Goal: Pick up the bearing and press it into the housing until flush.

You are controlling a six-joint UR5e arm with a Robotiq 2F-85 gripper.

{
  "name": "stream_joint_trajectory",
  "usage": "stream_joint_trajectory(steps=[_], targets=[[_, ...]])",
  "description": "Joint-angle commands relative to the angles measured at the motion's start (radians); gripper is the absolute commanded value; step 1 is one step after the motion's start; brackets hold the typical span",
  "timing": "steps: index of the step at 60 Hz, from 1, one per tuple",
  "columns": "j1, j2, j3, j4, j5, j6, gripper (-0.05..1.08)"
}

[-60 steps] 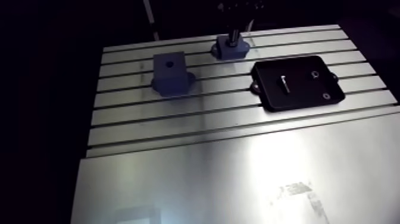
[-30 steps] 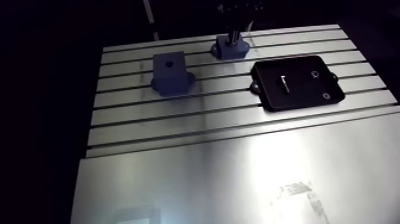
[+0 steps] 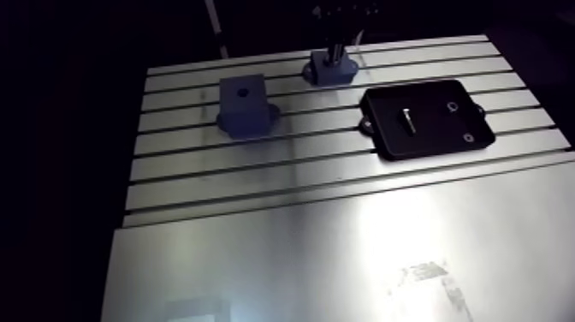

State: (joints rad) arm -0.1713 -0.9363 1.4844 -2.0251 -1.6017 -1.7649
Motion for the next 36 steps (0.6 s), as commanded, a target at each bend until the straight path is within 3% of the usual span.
stream_joint_trajectory(steps=[1,36], targets=[[0.001,0.000,0.001,-0.002,0.001,0.000,1.08],[0.003,0.000,0.003,-0.010,0.000,0.000,1.08]])
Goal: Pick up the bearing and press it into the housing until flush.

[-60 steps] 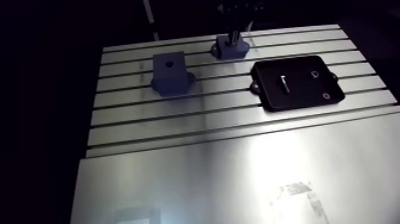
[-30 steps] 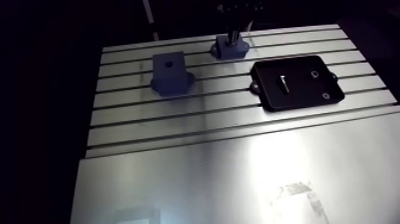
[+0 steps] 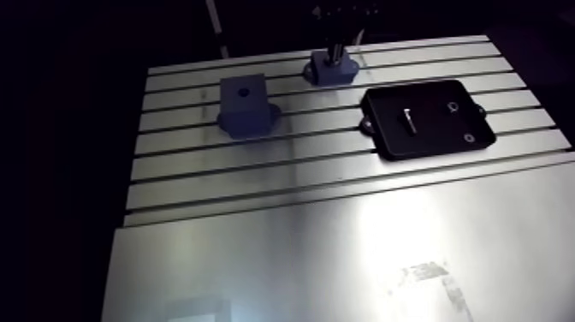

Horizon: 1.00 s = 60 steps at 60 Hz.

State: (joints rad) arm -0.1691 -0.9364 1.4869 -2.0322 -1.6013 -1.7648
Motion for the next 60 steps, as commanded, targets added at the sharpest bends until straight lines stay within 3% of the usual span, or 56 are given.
stream_joint_trajectory(steps=[1,60], targets=[[0.000,0.000,0.002,-0.003,-0.001,0.000,1.08],[0.001,0.000,0.000,-0.003,-0.002,-0.002,1.08]])
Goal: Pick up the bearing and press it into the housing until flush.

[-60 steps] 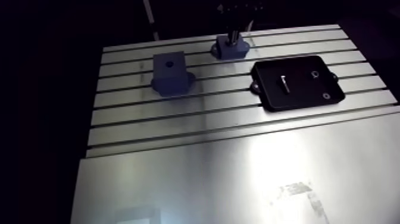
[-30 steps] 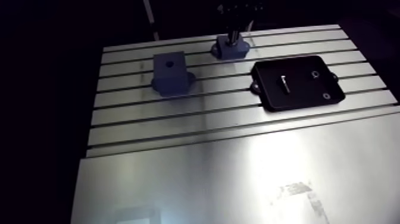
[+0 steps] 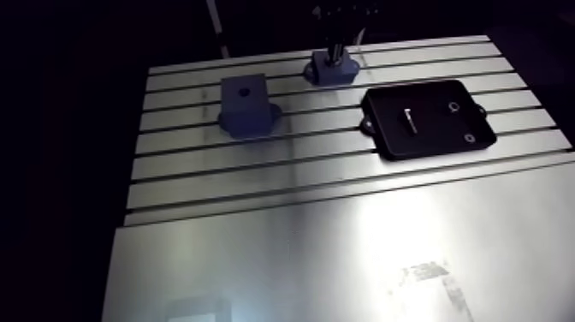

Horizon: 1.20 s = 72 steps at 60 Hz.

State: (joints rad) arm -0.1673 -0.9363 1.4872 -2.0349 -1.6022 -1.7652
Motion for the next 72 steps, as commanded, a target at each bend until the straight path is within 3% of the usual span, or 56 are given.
stream_joint_trajectory(steps=[1,72], targets=[[-0.001,0.000,0.000,0.000,-0.001,-0.001,1.08],[0.000,0.001,0.000,-0.002,-0.002,-0.001,1.08]])
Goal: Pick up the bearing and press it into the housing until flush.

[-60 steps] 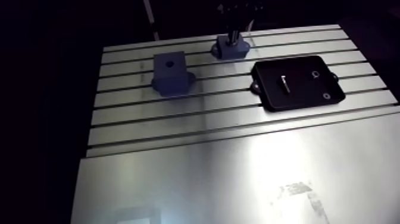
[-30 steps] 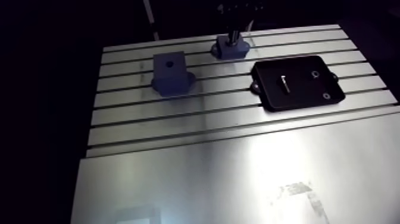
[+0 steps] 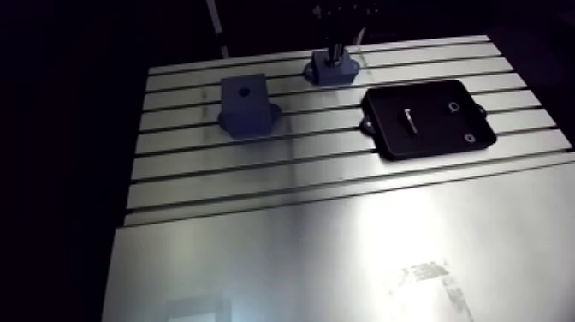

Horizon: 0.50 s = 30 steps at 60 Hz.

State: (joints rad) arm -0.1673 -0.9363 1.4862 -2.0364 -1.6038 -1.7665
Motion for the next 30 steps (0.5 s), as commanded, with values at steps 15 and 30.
stream_joint_trajectory(steps=[15,30], targets=[[-0.002,0.006,0.003,-0.002,0.000,0.000,1.08],[-0.002,0.006,0.001,-0.003,0.000,0.000,1.08]])
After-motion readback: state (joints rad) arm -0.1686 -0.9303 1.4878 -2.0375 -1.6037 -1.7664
